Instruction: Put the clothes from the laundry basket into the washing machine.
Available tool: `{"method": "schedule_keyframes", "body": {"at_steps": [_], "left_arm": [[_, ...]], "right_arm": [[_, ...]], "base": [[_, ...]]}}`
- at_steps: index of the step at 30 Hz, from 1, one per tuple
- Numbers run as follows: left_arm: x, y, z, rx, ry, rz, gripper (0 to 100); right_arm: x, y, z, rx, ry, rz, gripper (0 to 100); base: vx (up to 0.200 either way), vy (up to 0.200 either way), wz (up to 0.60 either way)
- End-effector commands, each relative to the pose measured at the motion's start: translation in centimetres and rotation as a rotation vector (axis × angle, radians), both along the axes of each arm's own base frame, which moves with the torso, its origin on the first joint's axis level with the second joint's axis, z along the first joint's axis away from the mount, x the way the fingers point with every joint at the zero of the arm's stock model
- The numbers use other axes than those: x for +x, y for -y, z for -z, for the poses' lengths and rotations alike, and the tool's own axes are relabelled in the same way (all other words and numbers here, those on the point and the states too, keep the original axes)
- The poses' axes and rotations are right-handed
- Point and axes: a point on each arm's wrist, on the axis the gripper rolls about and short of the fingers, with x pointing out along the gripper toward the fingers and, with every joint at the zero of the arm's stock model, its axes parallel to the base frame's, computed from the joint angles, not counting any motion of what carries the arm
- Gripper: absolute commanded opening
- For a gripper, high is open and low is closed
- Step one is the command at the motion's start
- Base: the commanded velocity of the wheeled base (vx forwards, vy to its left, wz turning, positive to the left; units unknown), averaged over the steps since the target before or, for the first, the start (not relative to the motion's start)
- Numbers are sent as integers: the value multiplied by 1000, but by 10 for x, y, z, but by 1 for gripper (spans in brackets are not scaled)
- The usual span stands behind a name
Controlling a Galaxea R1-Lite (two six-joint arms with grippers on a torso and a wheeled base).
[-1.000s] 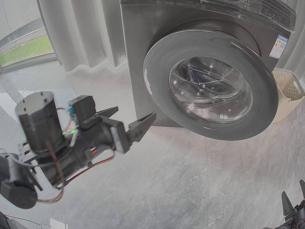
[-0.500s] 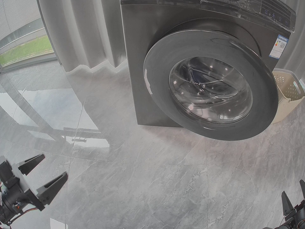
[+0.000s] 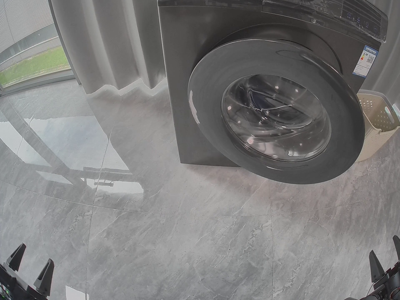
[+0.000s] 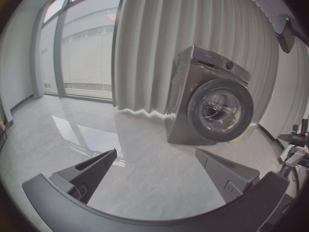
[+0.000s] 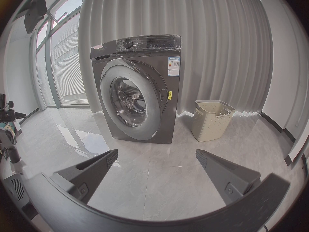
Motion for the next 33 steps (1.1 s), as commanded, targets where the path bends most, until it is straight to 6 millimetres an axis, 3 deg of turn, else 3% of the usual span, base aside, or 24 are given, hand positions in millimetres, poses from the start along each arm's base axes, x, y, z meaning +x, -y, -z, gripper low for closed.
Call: {"method": "schedule_keyframes", "body": {"at_steps": [1, 7, 11, 15, 19, 33], "left_arm": [[-12, 0, 15, 18, 81, -111, 100], [-13, 1, 17, 99, 61, -93, 100], [-13, 0, 16, 29, 71, -110, 100], [-13, -2, 16, 118, 64, -191, 100], [-13, -2, 17, 83, 31, -210, 100], [-12, 0, 22, 110, 27, -109, 100]], "right_arm": [[0, 0, 5, 0, -2, 0, 100], [0, 0, 5, 0, -2, 0, 100], [0, 0, 5, 0, -1, 0, 100], [0, 0, 5, 0, -2, 0, 100], [0, 0, 5, -1, -2, 0, 100], [0, 0, 5, -4, -8, -2, 100]], "base": [[0, 0, 0], [0, 0, 0], [0, 0, 0], [0, 0, 0], [0, 0, 0], [0, -14, 0]]}}
